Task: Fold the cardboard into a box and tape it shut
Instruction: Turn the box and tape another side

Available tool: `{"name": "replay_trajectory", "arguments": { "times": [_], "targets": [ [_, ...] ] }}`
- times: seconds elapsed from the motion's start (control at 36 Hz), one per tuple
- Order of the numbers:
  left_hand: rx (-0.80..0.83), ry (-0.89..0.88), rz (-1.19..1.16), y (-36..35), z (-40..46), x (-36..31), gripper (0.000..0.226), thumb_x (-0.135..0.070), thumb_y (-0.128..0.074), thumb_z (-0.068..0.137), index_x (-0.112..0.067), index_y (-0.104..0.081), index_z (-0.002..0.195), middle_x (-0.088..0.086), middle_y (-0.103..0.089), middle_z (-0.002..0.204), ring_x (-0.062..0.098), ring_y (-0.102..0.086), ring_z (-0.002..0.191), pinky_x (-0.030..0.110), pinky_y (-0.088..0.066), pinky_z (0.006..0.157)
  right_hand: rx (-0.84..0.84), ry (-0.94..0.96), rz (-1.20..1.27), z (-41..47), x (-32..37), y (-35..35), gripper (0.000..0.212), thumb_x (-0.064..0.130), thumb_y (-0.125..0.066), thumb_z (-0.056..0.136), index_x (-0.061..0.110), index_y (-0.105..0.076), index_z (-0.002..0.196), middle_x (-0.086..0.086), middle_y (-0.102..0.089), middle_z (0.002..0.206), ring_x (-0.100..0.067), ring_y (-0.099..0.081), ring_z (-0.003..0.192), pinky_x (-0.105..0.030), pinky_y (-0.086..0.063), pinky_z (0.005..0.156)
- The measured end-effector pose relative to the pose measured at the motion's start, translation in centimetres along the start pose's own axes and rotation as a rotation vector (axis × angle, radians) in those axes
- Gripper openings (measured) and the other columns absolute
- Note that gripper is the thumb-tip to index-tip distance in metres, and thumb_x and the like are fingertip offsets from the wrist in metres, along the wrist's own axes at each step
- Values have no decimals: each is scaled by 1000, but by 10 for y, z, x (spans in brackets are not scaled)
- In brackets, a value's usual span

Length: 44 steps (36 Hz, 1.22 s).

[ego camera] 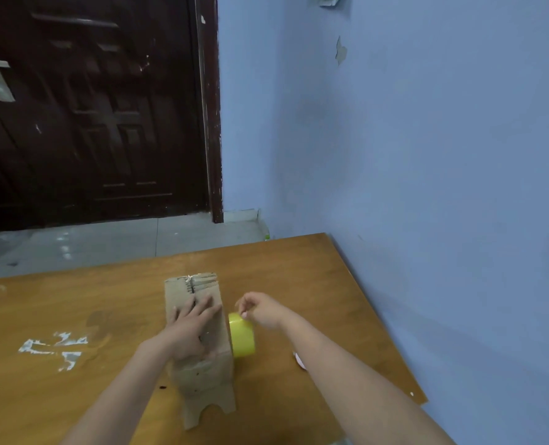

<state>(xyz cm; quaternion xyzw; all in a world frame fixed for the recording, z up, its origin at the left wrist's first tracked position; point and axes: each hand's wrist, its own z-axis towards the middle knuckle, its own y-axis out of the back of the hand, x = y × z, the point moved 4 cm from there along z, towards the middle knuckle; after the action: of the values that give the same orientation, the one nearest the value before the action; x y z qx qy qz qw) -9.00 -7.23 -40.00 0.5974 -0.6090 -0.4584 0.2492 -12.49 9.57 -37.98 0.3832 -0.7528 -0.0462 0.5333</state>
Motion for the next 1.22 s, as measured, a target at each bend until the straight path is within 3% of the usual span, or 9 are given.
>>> {"name": "replay_trajectory", "arguments": {
  "times": [0.06,0.19,0.31,0.42,0.5,0.61,0.78,1.06,1.22],
  "targets": [
    [56,-39,56,3,-3,1,101,-32,-68,80,-33,4,150,-4,20,157,24,19,143,45,4,117,39,9,-14,2,0,-8,39,-11,-50,87,21,-47,65,-29,-54,127,-35,-50,122,-34,-41,99],
    [125,-54,89,16,-5,-3,92,-24,-68,82,-26,-7,151,-1,11,159,24,6,146,38,-10,118,72,28,-19,2,-1,-19,39,-11,-49,87,21,-47,65,-34,-56,122,-26,-55,104,-42,-42,100],
    [-171,109,-79,22,-5,-9,69,-48,-53,87,-25,-25,145,4,4,159,27,0,146,47,-9,117,70,23,7,1,-4,-19,38,-11,-47,87,21,-48,65,-32,-59,117,-21,-52,98,-34,-43,86],
    [-301,443,-233,10,-3,-10,101,-78,-43,75,-22,-5,150,13,21,156,37,15,143,57,-1,113,60,-2,51,-1,-8,-15,38,-11,-48,86,21,-50,67,-8,-57,82,-16,-49,79,-26,-37,72],
    [-263,583,-297,0,-1,-11,123,-89,-44,62,-20,6,150,19,26,152,42,15,141,60,-2,112,43,-6,88,-4,-11,-10,38,-13,-47,86,19,-50,67,-12,-59,94,-18,-52,91,-29,-41,80],
    [-266,618,-280,0,2,-13,121,-79,-57,64,-20,7,149,26,14,153,44,-1,141,61,-8,111,-6,-14,107,-8,-18,0,37,-13,-46,86,18,-48,66,-29,-60,117,-26,-56,101,-30,-39,86],
    [-250,484,-191,15,5,-11,115,-63,-68,63,-26,2,147,22,0,153,42,-10,138,55,-16,111,-82,-12,137,-10,-30,20,35,-9,-46,89,18,-47,68,-25,-60,122,-18,-51,98,-29,-39,84],
    [-164,112,-106,15,0,-3,108,-32,-70,56,-36,-4,142,8,2,155,29,7,143,51,11,114,-286,-47,207,-8,-45,58,34,-10,-48,87,16,-46,65,-31,-60,112,-29,-56,97,-30,-36,77],
    [-55,27,31,10,-3,-8,113,-19,-69,59,-42,-1,145,9,18,156,28,22,142,48,14,113,-302,-39,239,-12,-45,68,33,-10,-51,86,15,-47,64,-4,-57,78,-13,-47,71,-25,-36,62]
  ]
}}
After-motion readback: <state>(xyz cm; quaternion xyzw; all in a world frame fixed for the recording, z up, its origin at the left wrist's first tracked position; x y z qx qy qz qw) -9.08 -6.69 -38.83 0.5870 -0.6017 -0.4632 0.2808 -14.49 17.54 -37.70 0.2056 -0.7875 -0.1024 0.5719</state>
